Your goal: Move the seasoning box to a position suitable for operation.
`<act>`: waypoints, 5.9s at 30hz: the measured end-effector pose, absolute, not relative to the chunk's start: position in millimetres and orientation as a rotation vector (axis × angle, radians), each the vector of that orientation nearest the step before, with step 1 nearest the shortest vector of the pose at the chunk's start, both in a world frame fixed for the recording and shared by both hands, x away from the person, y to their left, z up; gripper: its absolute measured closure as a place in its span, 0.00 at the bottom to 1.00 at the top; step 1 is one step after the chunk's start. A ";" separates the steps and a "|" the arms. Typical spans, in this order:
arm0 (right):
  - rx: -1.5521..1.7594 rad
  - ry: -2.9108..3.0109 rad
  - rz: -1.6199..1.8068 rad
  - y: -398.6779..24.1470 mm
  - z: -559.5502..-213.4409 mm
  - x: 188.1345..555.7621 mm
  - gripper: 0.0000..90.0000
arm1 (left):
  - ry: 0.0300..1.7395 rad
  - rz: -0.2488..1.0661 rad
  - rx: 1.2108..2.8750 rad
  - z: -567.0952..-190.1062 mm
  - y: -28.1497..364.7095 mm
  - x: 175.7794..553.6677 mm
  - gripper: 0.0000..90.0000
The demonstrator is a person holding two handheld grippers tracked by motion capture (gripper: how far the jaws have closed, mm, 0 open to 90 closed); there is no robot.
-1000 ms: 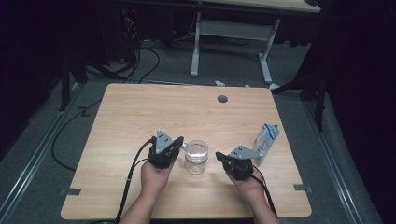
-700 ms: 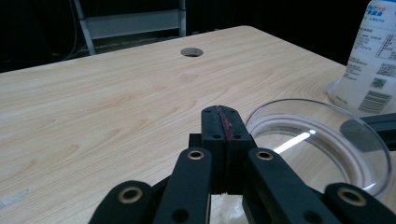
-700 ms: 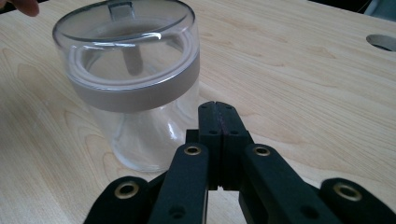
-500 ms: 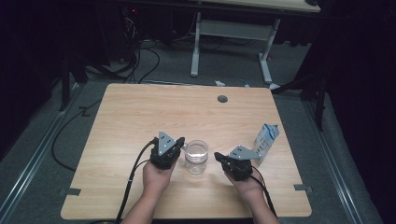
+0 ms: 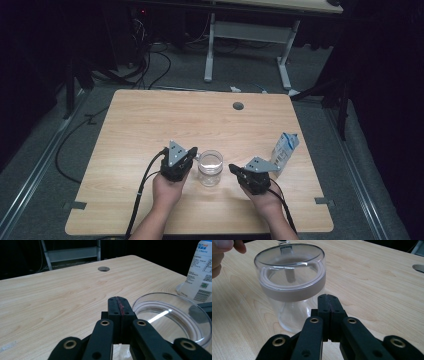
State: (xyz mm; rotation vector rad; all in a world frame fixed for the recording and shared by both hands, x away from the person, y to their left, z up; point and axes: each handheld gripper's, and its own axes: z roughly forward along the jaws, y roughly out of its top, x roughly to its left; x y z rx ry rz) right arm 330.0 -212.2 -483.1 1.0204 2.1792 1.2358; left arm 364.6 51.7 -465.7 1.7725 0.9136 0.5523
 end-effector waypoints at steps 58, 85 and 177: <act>0.892 2.142 1.331 -188.1 -469.4 320.1 1.00 | 0.923 0.549 1.735 -468.8 55.9 361.4 1.00; 0.878 2.139 1.313 -186.4 -466.0 318.5 1.00 | 0.850 0.425 1.739 -496.8 58.1 313.1 1.00; 1.031 2.101 1.235 -221.8 -492.2 324.6 0.87 | 0.929 0.480 1.831 -516.8 103.7 323.6 0.93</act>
